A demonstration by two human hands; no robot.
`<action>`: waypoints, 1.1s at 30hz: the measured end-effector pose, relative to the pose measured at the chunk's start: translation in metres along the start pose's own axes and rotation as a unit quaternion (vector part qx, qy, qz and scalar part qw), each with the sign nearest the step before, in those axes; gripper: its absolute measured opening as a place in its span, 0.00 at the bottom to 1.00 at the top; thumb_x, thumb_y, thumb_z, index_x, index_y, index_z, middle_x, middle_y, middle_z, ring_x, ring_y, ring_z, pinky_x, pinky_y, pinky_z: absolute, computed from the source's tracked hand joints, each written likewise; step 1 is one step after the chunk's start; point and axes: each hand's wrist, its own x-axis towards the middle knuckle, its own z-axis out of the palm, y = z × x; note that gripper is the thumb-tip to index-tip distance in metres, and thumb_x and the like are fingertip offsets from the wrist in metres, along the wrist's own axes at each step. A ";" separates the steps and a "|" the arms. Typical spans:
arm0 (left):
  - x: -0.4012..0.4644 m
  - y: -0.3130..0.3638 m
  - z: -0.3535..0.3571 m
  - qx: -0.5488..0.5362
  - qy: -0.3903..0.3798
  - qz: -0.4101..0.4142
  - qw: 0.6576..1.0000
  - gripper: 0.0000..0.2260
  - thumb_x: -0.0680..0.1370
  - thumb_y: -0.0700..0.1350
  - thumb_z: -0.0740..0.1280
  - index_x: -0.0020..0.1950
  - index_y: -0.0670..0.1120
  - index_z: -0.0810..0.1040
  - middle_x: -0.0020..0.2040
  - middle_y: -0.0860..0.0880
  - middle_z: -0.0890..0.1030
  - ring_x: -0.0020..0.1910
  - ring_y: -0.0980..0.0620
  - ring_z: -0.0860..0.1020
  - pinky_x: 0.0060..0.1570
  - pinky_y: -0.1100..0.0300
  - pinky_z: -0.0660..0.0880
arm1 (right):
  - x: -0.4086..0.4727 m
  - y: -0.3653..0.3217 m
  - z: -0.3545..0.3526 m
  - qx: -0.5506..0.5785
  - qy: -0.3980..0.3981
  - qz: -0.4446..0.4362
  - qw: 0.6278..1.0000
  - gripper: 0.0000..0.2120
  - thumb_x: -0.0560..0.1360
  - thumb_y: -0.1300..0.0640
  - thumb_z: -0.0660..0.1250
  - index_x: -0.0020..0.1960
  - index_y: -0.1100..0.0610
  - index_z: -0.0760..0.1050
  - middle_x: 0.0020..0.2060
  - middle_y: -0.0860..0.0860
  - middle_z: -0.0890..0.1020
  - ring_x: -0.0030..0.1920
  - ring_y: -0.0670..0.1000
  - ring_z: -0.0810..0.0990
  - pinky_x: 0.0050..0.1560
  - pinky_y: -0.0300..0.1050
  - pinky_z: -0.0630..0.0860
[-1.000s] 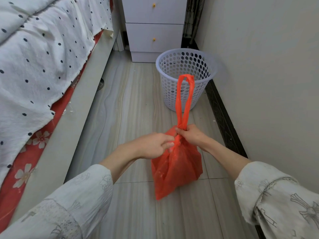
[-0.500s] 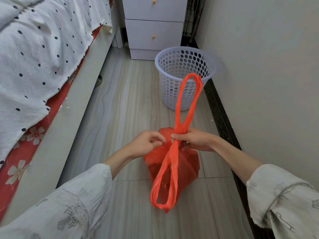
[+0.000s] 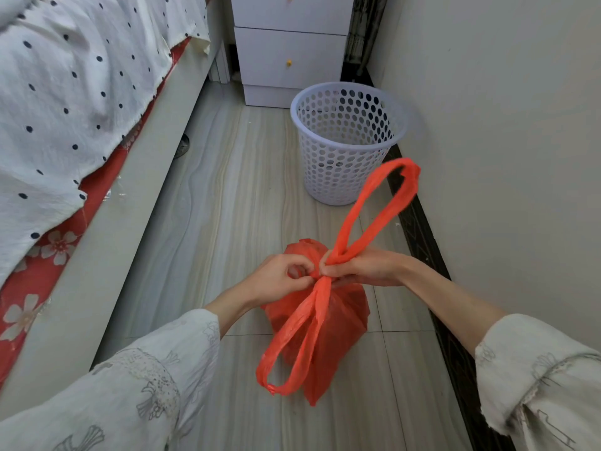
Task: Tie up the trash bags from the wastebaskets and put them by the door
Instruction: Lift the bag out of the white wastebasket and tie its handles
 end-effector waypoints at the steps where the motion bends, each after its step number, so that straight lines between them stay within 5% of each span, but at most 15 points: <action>1: 0.000 -0.001 0.000 -0.004 0.000 -0.006 1.000 0.03 0.72 0.43 0.69 0.45 0.47 0.80 0.33 0.52 0.77 0.31 0.62 0.72 0.37 0.69 0.68 | -0.001 -0.001 0.001 -0.037 0.002 -0.007 0.999 0.06 0.76 0.66 0.62 0.43 0.57 0.73 0.37 0.48 0.75 0.41 0.41 0.76 0.47 0.33 0.75; 7: 0.003 0.003 -0.004 -0.031 -0.001 -0.030 0.999 0.02 0.73 0.41 0.68 0.44 0.46 0.80 0.32 0.50 0.75 0.30 0.60 0.70 0.37 0.66 0.67 | 0.007 0.000 0.013 -0.248 0.101 -0.065 0.961 0.14 0.71 0.70 0.65 0.37 0.52 0.67 0.31 0.45 0.68 0.31 0.41 0.68 0.34 0.34 0.63; 13: 0.008 0.018 -0.008 -0.069 0.016 -0.018 0.997 0.07 0.74 0.39 0.67 0.37 0.48 0.77 0.30 0.57 0.76 0.26 0.67 0.71 0.34 0.73 0.67 | 0.022 0.000 0.014 -0.299 0.274 -0.054 0.913 0.05 0.74 0.59 0.63 0.41 0.54 0.68 0.37 0.50 0.73 0.40 0.51 0.72 0.40 0.42 0.65; 19: 0.003 0.018 -0.005 -0.046 0.017 -0.030 0.998 0.09 0.74 0.41 0.68 0.34 0.49 0.74 0.21 0.58 0.71 0.20 0.65 0.68 0.26 0.74 0.63 | 0.014 0.000 0.014 -0.019 0.211 0.006 0.977 0.12 0.68 0.69 0.64 0.31 0.54 0.73 0.23 0.45 0.72 0.26 0.44 0.67 0.27 0.34 0.63; 27: 0.006 0.004 -0.008 -0.032 0.041 -0.066 0.996 0.07 0.73 0.44 0.68 0.35 0.51 0.76 0.27 0.54 0.73 0.21 0.64 0.69 0.29 0.69 0.65 | 0.017 -0.001 0.020 0.119 0.182 0.017 0.976 0.09 0.76 0.65 0.61 0.42 0.55 0.78 0.33 0.49 0.78 0.32 0.44 0.71 0.34 0.37 0.62; 31: 0.004 0.006 -0.009 -0.071 0.048 -0.072 0.994 0.07 0.73 0.42 0.68 0.36 0.50 0.77 0.30 0.53 0.77 0.27 0.62 0.73 0.35 0.68 0.69 | 0.019 -0.002 0.026 0.168 0.197 -0.009 0.966 0.09 0.77 0.66 0.60 0.50 0.58 0.76 0.39 0.50 0.79 0.40 0.46 0.77 0.42 0.37 0.73; 33: 0.002 0.008 -0.010 -0.103 0.047 -0.078 0.991 0.05 0.75 0.41 0.67 0.39 0.45 0.79 0.31 0.52 0.78 0.27 0.65 0.75 0.35 0.72 0.70 | 0.021 -0.003 0.027 0.214 0.201 -0.022 0.956 0.10 0.77 0.69 0.59 0.47 0.59 0.76 0.38 0.51 0.80 0.40 0.47 0.78 0.44 0.38 0.76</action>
